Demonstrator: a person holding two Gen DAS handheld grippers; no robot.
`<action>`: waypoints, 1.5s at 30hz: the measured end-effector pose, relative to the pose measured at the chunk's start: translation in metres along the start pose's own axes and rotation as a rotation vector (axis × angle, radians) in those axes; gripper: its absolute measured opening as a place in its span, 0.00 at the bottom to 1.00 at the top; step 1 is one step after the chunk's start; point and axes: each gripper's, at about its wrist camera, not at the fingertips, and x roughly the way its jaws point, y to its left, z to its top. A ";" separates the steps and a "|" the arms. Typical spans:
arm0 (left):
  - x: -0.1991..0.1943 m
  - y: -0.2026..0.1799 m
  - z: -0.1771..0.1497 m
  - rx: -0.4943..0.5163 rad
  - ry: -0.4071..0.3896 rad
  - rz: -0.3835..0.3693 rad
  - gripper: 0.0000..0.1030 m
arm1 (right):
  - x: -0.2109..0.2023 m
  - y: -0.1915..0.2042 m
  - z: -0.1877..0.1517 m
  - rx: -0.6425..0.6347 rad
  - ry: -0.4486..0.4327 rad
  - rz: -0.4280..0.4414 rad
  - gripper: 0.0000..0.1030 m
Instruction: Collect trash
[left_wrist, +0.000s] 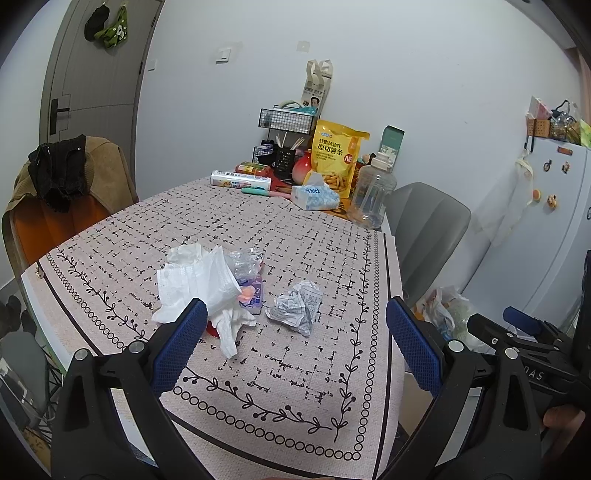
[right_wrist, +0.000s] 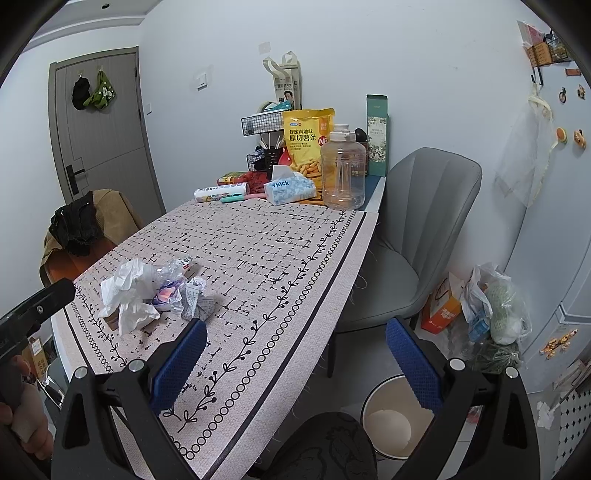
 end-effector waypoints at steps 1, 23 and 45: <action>0.001 0.001 0.000 -0.001 0.003 0.000 0.93 | 0.001 0.001 0.001 -0.002 0.001 0.004 0.93; 0.034 0.084 -0.008 -0.138 0.072 0.107 0.91 | 0.063 0.051 0.003 -0.064 0.097 0.182 0.88; 0.111 0.075 -0.001 -0.065 0.158 0.096 0.57 | 0.122 0.064 -0.005 -0.051 0.217 0.272 0.82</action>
